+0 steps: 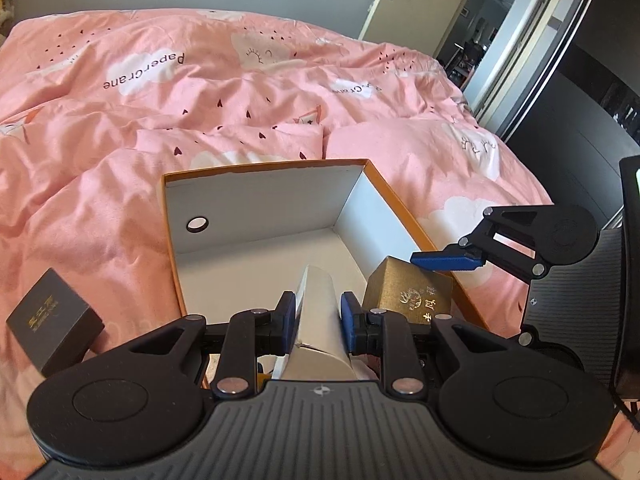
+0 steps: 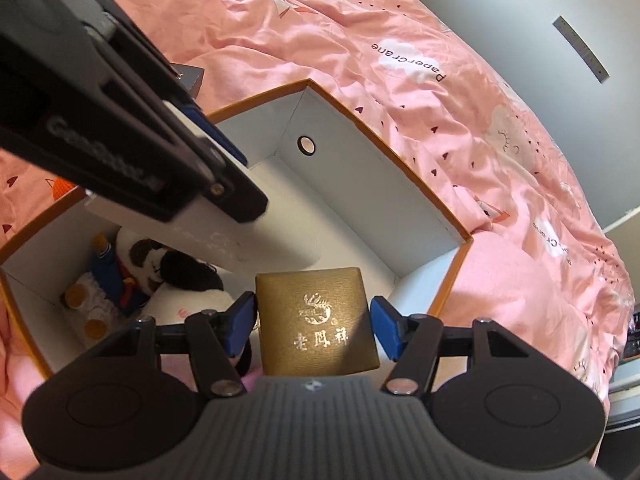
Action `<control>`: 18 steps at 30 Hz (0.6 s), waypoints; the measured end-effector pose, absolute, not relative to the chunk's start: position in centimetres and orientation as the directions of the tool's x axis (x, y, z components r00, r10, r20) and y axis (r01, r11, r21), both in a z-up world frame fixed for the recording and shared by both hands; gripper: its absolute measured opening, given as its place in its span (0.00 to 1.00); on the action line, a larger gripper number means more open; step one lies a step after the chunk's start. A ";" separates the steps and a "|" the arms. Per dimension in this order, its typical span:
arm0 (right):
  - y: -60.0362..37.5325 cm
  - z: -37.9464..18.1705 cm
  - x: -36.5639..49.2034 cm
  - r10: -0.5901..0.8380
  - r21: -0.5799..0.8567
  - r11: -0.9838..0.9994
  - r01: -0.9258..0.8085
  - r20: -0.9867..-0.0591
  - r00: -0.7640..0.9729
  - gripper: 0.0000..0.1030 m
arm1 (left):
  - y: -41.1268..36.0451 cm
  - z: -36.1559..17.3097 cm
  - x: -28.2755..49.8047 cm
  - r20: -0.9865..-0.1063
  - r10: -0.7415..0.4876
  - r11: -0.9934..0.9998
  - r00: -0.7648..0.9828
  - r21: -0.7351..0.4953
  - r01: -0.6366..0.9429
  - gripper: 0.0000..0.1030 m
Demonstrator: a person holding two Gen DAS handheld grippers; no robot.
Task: Organize objects
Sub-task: 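Lift the white glasses case and gold box and carry them over the shoebox, then lower the glasses case and open the left tool while the right tool lowers the gold box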
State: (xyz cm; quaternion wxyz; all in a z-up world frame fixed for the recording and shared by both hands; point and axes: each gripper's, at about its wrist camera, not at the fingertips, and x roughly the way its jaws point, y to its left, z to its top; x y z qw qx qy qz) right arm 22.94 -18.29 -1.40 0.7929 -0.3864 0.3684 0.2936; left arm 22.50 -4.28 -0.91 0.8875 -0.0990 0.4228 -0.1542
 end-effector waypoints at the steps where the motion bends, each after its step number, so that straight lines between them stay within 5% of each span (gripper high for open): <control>1: -18.2 -1.5 23.2 0.181 -0.400 0.524 -0.752 -0.811 0.557 0.61 | -4.3 -1.1 22.9 -0.723 -0.363 0.931 0.588 -0.306 0.198 0.26; 18: -18.5 -2.3 28.1 0.164 -0.408 0.520 -0.750 -0.815 0.556 0.61 | -3.7 -3.9 30.7 -0.756 -0.527 0.849 0.387 -0.447 0.282 0.26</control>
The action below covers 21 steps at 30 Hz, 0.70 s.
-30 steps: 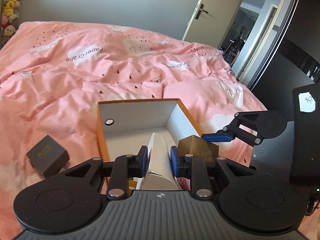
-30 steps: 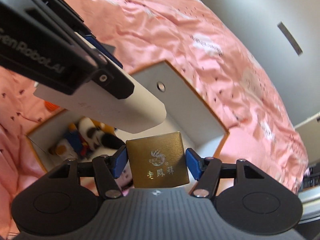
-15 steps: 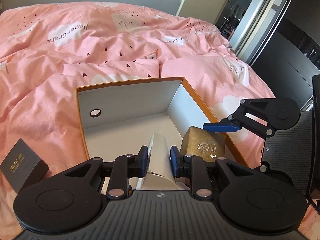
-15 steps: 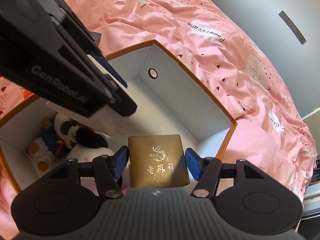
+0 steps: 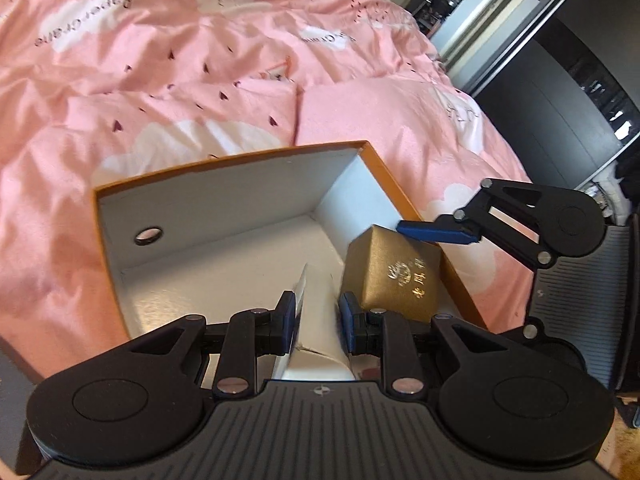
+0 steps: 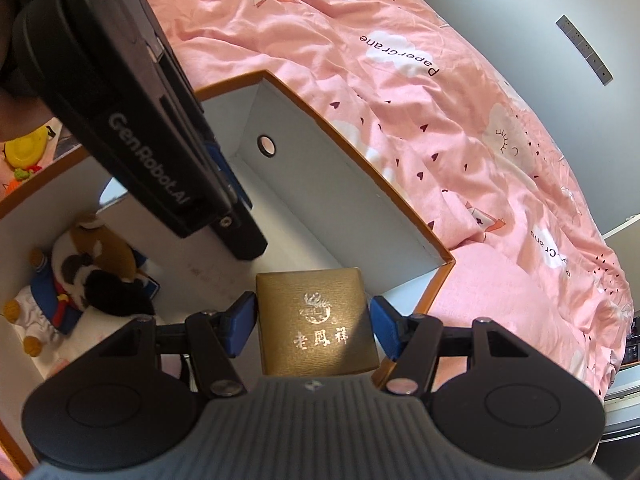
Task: Organize objects
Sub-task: 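Lower the glasses case and open the left tool while the right tool lowers the gold box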
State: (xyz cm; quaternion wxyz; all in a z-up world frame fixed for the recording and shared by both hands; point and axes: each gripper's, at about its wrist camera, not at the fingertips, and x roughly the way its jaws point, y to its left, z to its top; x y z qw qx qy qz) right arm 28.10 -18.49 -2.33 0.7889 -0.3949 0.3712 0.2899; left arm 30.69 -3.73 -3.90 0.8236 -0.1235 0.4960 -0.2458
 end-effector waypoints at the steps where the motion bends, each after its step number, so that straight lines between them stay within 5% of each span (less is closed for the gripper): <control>1: -18.6 -2.4 28.2 0.165 -0.406 0.520 -0.752 -0.816 0.554 0.61 | -3.7 -4.0 30.8 -0.756 -0.534 0.844 0.379 -0.454 0.286 0.26; 7: -18.6 -2.6 28.4 0.168 -0.405 0.498 -0.767 -0.822 0.544 0.61 | -3.3 -4.8 32.7 -0.764 -0.568 0.821 0.308 -0.494 0.287 0.26; 21: -17.2 -4.6 29.9 0.200 -0.356 0.515 -0.780 -0.834 0.514 0.61 | -5.3 -6.5 34.7 -0.902 -0.350 0.846 0.253 -0.189 0.498 0.21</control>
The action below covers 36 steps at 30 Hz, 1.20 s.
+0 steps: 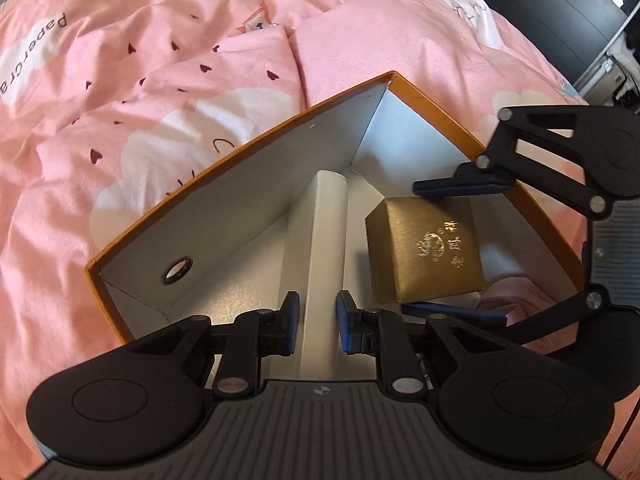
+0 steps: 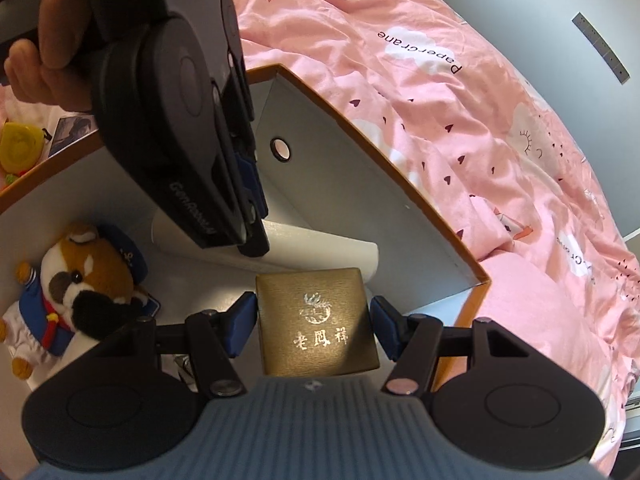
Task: Organize objects
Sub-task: 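Lower the glasses case and open the left tool while the right tool lowers the gold box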
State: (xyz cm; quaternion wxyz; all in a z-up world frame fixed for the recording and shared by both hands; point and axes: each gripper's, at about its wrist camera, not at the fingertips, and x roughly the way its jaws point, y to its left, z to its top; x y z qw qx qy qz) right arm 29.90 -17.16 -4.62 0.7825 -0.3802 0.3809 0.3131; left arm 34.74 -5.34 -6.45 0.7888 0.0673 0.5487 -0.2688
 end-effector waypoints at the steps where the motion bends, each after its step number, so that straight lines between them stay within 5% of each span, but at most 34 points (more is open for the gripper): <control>1: -17.1 -4.7 30.0 0.200 -0.354 0.517 -0.779 -0.835 0.512 0.61 | -5.5 -6.4 34.6 -0.904 -0.342 0.837 0.258 -0.168 0.520 0.20; 6: -17.3 -4.6 30.1 0.195 -0.357 0.526 -0.772 -0.833 0.518 0.61 | -6.2 -6.3 34.6 -0.917 -0.310 0.802 0.252 -0.110 0.587 0.22; 18: -17.7 -4.6 30.2 0.178 -0.361 0.532 -0.766 -0.837 0.518 0.62 | -9.6 -6.4 31.7 -0.892 -0.106 0.596 0.440 0.297 0.746 0.24; 23: -17.7 -4.5 30.2 0.176 -0.366 0.528 -0.766 -0.835 0.521 0.62 | -9.6 -7.3 32.5 -0.916 -0.095 0.598 0.390 0.261 0.758 0.36; 36: -18.5 -3.5 29.7 0.180 -0.361 0.505 -0.784 -0.844 0.505 0.62 | -10.1 -7.1 33.0 -0.946 -0.215 0.568 0.242 0.080 0.819 0.28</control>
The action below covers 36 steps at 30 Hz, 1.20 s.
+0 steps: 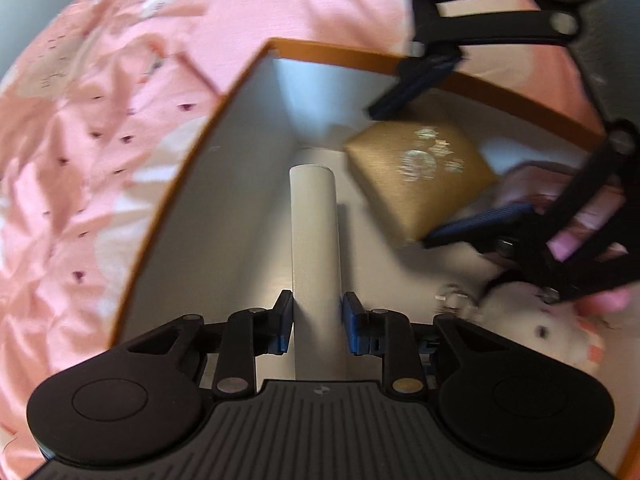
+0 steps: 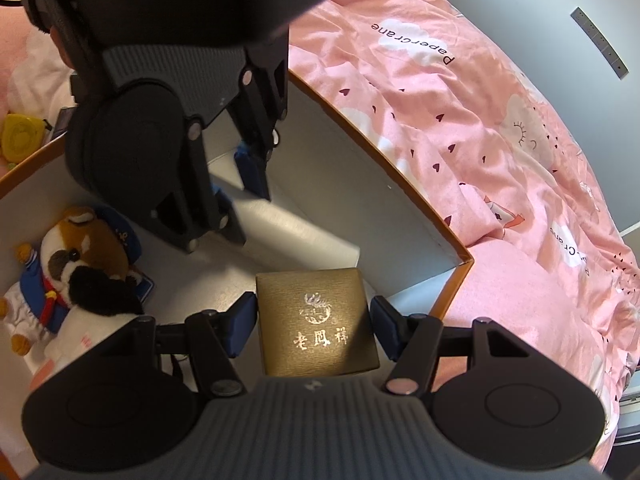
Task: Organize objects
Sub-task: 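Lower the glasses case and open the left tool while the right tool lowers the gold box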
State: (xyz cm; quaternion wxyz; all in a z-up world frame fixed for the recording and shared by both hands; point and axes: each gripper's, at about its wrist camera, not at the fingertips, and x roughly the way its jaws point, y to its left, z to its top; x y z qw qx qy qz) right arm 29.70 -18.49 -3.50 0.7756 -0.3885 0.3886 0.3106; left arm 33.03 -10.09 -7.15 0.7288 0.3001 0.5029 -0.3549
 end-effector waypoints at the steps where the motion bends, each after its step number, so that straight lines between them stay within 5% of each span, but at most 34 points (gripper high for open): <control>1: -18.6 -3.4 29.6 0.181 -0.360 0.497 -0.790 -0.847 0.499 0.62 | -10.2 -7.0 32.7 -0.947 -0.226 0.551 0.229 0.070 0.832 0.28; 14: -18.1 -2.6 28.9 0.206 -0.347 0.454 -0.821 -0.855 0.476 0.61 | -10.5 -7.9 34.1 -0.979 -0.181 0.402 0.098 0.017 0.915 0.30; 25: -16.8 -3.7 30.8 0.210 -0.346 0.473 -0.810 -0.849 0.485 0.61 | -10.1 -7.4 33.0 -0.946 -0.118 0.358 0.302 0.243 0.901 0.36; 36: -18.3 -2.5 29.5 0.229 -0.349 0.308 -0.885 -0.876 0.425 0.62 | -9.9 -9.7 30.9 -0.935 -0.072 0.342 0.346 0.303 0.890 0.70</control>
